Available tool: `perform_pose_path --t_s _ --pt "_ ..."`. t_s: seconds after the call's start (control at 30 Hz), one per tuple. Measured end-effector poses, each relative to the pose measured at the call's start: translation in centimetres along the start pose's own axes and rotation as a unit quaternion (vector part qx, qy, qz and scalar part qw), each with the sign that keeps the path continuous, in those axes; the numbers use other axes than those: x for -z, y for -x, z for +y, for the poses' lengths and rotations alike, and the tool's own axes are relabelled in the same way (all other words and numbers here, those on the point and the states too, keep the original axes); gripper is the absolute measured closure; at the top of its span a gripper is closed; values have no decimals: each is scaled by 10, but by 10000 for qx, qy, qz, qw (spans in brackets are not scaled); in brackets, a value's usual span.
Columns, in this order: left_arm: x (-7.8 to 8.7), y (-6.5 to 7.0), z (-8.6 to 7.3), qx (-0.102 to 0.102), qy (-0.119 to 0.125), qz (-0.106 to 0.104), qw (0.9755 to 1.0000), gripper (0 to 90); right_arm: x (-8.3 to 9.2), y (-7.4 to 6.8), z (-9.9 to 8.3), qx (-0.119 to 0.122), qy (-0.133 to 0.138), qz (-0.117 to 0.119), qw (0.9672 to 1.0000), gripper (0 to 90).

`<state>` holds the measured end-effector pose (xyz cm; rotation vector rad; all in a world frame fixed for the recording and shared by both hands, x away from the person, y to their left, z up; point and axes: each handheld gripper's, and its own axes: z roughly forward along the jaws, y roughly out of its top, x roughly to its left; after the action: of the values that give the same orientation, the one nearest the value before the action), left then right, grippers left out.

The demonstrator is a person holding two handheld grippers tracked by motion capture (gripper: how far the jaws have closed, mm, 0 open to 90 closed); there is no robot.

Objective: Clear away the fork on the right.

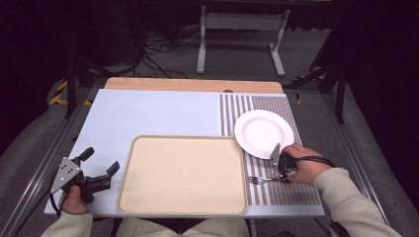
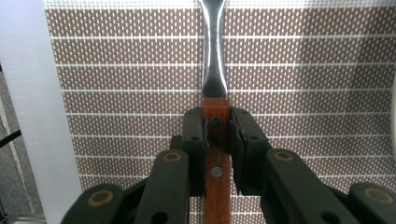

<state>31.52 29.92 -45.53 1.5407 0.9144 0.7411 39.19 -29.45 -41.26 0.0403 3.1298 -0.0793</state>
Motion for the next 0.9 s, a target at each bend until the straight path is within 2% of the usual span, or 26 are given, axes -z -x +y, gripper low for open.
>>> perform_pose_path --t_s 0.37,0.63,0.73,0.87,0.9 --pt "0 0 0 4 -29 0 10000 1 2 -1 -2 -81 88 -45 9999 777" --pt "0 0 0 11 -11 5 10000 1 20 -1 -2 -185 230 -201 9994 777" --pt "0 0 0 6 -14 7 10000 1 27 -2 -1 -302 331 -319 9985 777" --pt "0 0 0 6 -15 3 10000 1 33 -1 0 -401 289 -401 9980 777" --pt "0 -1 0 7 -23 0 10000 1 34 -1 0 -417 347 -439 9976 777"
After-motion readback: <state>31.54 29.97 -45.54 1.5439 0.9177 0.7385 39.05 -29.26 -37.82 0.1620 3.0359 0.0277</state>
